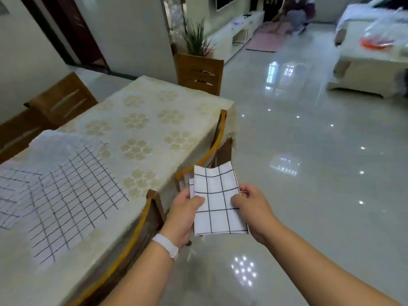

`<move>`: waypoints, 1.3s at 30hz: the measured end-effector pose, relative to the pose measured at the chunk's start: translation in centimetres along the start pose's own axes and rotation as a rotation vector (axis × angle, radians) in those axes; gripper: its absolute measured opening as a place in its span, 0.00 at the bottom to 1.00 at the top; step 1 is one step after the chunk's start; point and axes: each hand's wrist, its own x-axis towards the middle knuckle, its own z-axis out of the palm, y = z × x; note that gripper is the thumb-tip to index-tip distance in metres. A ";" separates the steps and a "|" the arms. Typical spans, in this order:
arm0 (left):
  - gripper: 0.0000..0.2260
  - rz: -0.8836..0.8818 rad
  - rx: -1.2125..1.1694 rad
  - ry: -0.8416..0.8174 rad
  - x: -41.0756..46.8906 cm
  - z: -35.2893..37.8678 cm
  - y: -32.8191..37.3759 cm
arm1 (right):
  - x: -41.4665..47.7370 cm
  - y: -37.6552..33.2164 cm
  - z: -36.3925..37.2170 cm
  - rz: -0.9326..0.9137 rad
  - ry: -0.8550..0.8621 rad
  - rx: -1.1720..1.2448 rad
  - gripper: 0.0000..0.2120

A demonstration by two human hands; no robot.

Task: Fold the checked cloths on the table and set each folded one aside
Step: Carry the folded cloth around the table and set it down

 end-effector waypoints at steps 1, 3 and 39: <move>0.15 -0.007 0.007 -0.018 0.1 1.9 -0.3 | 0.0 0.0 -1.9 0.001 0.022 0.016 0.13; 0.15 -0.006 0.031 -0.057 0.4 5.6 -0.8 | 0.0 0.1 -5.7 -0.005 0.071 0.038 0.12; 0.11 -0.160 0.152 -0.449 30.4 21.7 7.7 | 23.7 -8.1 -15.5 0.070 0.406 0.087 0.06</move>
